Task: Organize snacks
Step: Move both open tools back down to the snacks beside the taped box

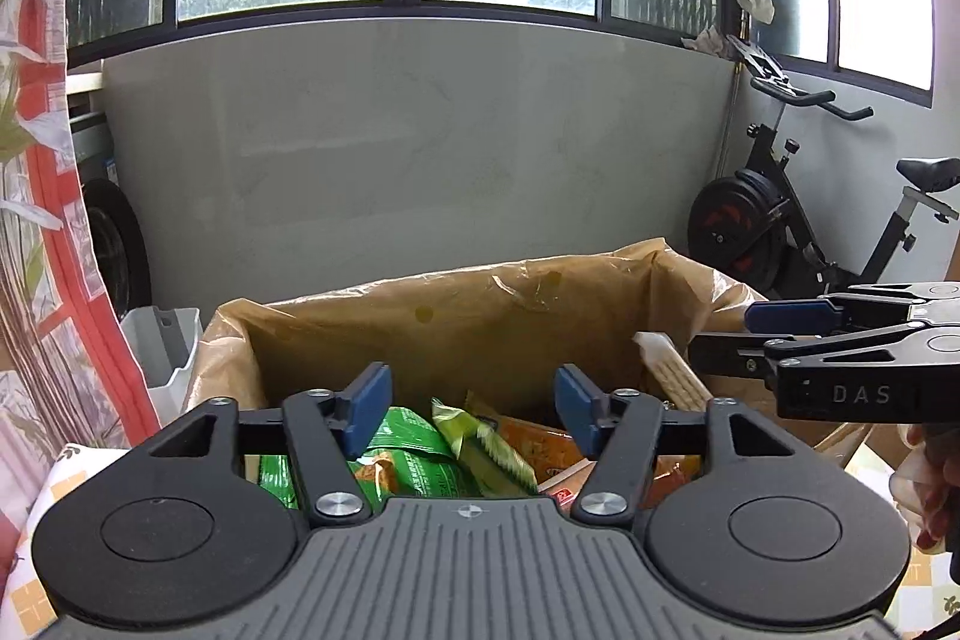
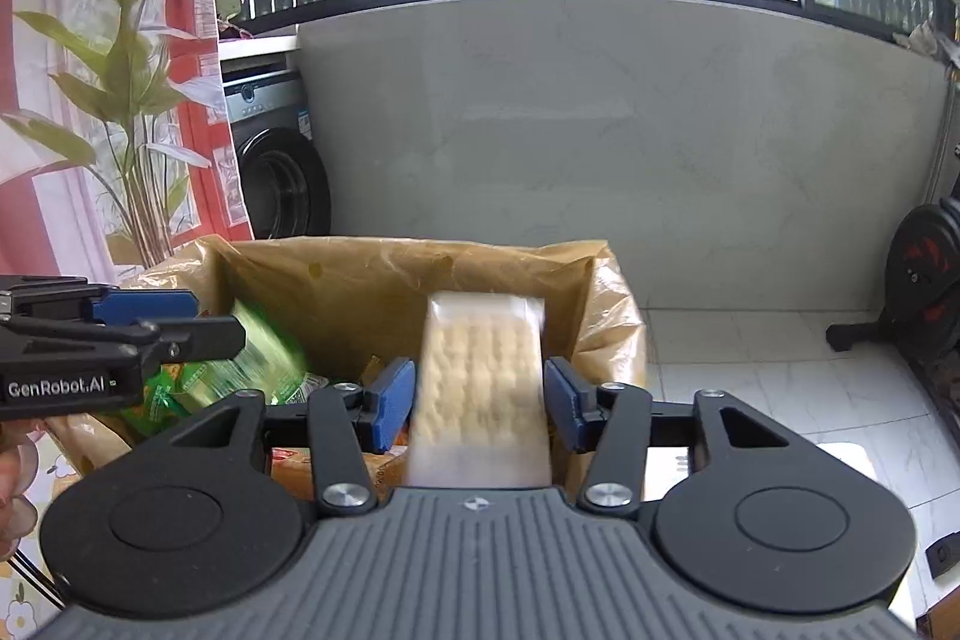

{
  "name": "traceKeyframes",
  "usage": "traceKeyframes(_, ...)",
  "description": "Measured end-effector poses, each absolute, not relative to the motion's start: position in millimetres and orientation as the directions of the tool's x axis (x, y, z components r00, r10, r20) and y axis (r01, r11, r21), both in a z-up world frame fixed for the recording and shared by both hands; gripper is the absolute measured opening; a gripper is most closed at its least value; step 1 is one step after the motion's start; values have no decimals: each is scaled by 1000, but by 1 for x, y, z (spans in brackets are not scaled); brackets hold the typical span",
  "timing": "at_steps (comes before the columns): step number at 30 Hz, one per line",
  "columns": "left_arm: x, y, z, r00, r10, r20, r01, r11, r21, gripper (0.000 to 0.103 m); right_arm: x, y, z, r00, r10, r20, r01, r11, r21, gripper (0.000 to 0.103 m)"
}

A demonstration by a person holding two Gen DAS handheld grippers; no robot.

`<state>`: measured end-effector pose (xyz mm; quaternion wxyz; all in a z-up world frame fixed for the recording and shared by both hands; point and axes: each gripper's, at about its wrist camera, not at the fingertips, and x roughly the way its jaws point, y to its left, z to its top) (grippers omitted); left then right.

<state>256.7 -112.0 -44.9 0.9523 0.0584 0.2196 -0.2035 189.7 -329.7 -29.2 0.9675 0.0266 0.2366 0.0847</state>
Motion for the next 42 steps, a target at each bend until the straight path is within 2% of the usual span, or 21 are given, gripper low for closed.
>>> traceKeyframes(15,193,-54,-22,838,-372,-400,411,912,12,69,117,-324,-14,888,228,-399,-223,973,60,61)
traceKeyframes(20,163,-29,-29,844,-355,-402,398,917,24,69,90,-319,-20,889,236,-393,-234,971,53,61)
traceKeyframes(24,140,-6,-40,846,-345,-407,370,929,-20,69,72,-312,-30,887,245,-392,-243,968,54,61)
traceKeyframes(30,119,16,-69,846,-311,-433,314,947,-67,69,52,-300,-57,860,270,-434,-272,960,58,61)
traceKeyframes(36,115,31,-103,827,-266,-494,260,962,-82,68,48,-292,-86,830,278,-483,-277,958,77,61)
traceKeyframes(42,117,36,-121,827,-235,-511,223,971,-84,69,49,-294,-105,820,267,-507,-265,961,78,61)
